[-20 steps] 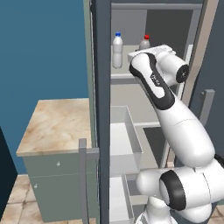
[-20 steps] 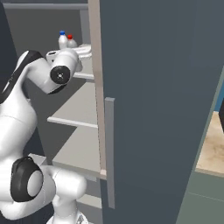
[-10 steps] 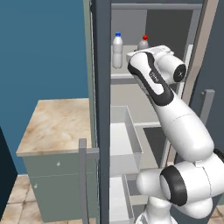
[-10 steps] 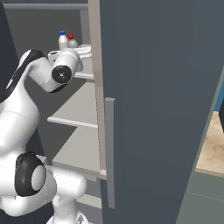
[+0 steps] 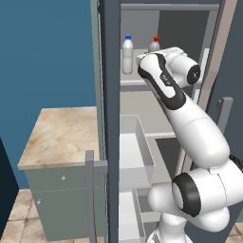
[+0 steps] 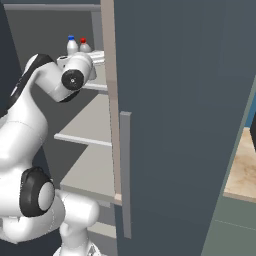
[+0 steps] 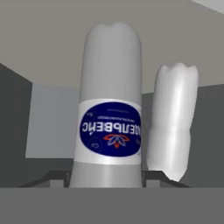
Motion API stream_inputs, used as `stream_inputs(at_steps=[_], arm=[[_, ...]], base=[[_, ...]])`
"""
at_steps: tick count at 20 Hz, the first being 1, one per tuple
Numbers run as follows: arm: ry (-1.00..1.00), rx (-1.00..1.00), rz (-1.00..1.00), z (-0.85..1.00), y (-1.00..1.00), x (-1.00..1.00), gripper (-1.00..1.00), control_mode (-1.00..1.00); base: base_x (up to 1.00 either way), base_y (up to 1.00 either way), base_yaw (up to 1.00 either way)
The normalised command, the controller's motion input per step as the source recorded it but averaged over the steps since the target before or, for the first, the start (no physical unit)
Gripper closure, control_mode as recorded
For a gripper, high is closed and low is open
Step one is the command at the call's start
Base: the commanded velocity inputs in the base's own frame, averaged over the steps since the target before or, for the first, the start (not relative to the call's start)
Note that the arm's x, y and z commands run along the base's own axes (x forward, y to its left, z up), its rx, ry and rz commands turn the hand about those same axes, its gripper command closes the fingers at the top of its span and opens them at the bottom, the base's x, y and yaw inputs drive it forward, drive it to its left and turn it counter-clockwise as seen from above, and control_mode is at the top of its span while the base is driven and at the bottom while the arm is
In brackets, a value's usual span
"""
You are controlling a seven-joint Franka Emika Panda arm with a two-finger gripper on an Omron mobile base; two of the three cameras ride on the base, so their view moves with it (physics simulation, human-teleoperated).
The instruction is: Take the bottled waters from the counter and place them in the freezer to freeze. Close the freezer door after placing the bottles.
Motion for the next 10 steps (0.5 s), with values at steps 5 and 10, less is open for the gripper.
stream_inputs(at_steps=[5,10], arm=[[0.01,0.0,-0.01,-0.1,0.0,0.26,1.0,-1.0],[0.01,0.0,0.0,-0.36,0.0,0.0,1.0,-1.0]], base=[[0.0,0.0,0.0],[0.0,0.0,0.0]])
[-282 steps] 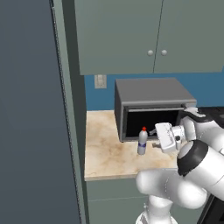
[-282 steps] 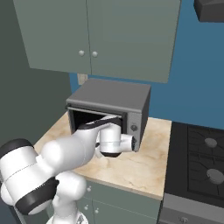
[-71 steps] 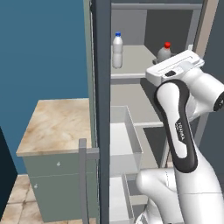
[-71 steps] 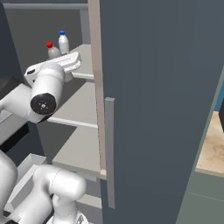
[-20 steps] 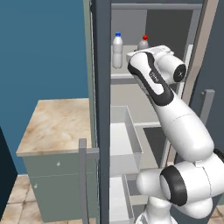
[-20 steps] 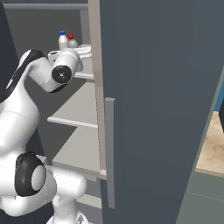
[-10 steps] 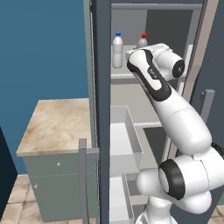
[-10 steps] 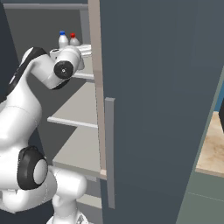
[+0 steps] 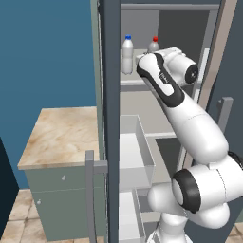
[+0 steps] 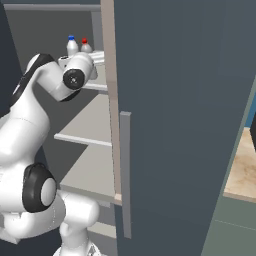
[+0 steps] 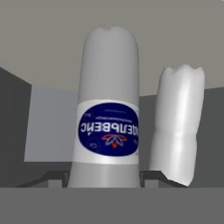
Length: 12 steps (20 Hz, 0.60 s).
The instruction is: Take the bottled waters from the counter and place them in the freezer to freeze. Close the freezer door after placing the bottles.
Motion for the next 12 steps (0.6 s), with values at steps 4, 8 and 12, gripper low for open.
stream_inputs(at_steps=[4,8,12], arm=[[0.0,0.0,0.0,-0.3,0.0,0.0,1.0,-1.0],[0.0,0.0,0.0,-0.08,0.0,0.0,-1.0,-1.0],[0.0,0.0,0.0,0.0,0.0,0.0,-1.0,-1.0]], base=[[0.0,0.0,0.0],[0.0,0.0,0.0],[0.0,0.0,0.0]])
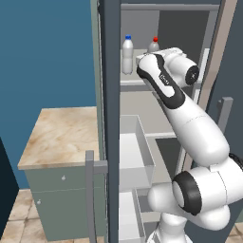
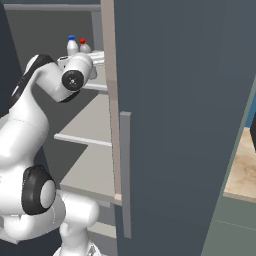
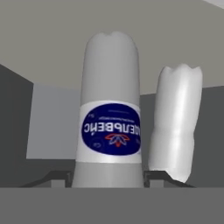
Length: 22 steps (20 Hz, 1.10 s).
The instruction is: Take the bottled waters from the counter and place them in the freezer to freeze. Close the freezer door after placing the bottles.
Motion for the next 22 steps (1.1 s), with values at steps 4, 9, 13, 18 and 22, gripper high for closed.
stream_inputs(at_steps=[4,9,13,18,22], arm=[[0.0,0.0,0.0,0.0,0.0,0.0,-1.0,-1.0],[0.0,0.0,0.0,0.0,0.0,0.0,-1.0,-1.0],[0.0,0.0,-0.02,0.0,0.0,0.1,-1.0,-1.0],[0.0,0.0,-0.03,0.0,0.0,0.12,-1.0,-1.0],[0.0,0.0,0.0,0.0,0.0,0.0,-1.0,-1.0]], base=[[0.0,0.0,0.0],[0.0,0.0,0.0],[0.0,0.0,0.0],[0.0,0.0,0.0],[0.0,0.0,0.0]])
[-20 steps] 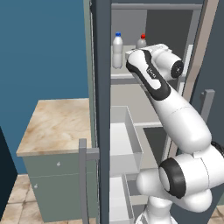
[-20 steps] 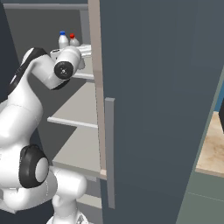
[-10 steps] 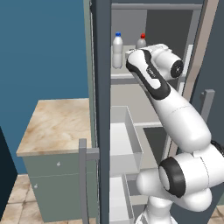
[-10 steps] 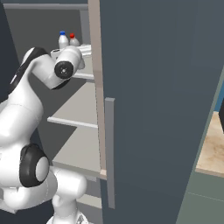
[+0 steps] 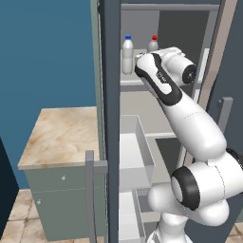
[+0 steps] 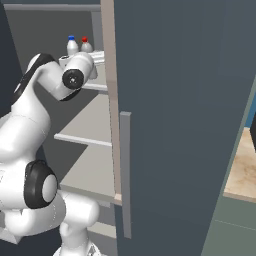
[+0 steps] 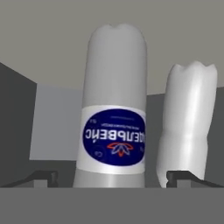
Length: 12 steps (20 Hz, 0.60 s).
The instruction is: Take the bottled waters from the counter and place them in the freezer to freeze. Close the freezer door after placing the bottles.
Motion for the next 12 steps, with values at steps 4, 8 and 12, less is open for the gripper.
stream_inputs(at_steps=[4,8,12], arm=[[0.0,0.0,0.0,0.0,0.0,0.0,-1.0,-1.0],[0.0,0.0,0.0,0.0,0.0,0.02,-1.0,-1.0],[0.0,0.0,0.0,0.0,0.0,0.11,-1.0,-1.0]], base=[[0.0,0.0,0.0],[0.0,0.0,0.0],[0.0,0.0,0.0]])
